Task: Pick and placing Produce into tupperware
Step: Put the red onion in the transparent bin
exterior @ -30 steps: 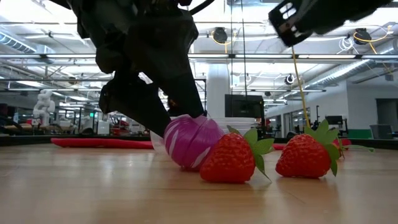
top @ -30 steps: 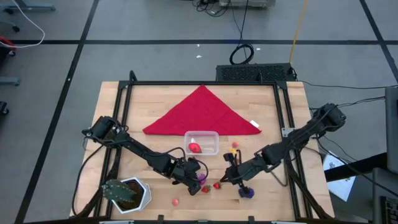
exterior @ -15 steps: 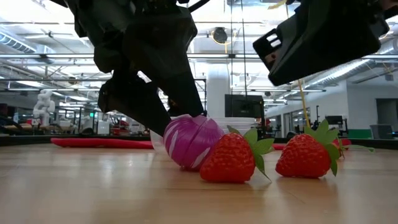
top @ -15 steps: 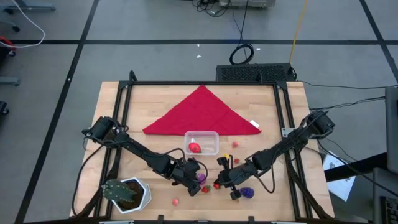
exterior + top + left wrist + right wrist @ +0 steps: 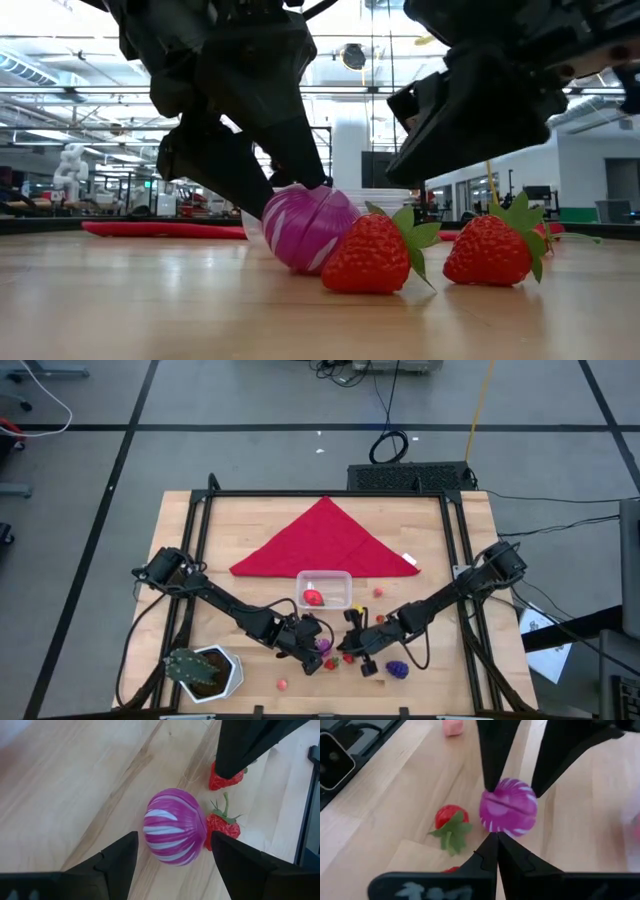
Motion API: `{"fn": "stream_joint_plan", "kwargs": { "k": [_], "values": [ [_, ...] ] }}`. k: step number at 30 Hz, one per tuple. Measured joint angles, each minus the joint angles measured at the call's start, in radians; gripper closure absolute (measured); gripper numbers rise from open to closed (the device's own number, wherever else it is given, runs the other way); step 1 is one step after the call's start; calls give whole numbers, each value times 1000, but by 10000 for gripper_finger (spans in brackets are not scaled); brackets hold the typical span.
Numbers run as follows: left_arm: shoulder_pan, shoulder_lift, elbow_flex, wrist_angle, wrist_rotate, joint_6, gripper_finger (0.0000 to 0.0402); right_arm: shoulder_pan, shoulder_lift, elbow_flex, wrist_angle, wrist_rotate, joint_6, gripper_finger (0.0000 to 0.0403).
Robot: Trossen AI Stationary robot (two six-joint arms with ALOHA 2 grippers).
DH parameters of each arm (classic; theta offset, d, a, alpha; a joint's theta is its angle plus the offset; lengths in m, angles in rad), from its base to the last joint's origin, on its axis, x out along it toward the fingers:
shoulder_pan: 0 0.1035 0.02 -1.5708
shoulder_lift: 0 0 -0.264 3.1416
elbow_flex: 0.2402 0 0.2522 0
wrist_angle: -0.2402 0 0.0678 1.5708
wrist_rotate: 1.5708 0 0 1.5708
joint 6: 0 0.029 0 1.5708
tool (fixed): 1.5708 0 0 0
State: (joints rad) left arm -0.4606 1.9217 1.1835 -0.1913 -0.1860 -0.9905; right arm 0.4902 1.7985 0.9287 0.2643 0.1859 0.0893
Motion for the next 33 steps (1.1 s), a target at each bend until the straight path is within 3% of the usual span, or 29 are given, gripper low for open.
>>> {"fn": "stream_joint_plan", "kwargs": {
  "k": [14,33],
  "values": [
    [0,0,0,0,-9,-1,149,-6,8,0,14,79,-3,403],
    [0,0,0,-17,-25,-15,149,-6,44,0,61,82,3,403]
  ]
}}
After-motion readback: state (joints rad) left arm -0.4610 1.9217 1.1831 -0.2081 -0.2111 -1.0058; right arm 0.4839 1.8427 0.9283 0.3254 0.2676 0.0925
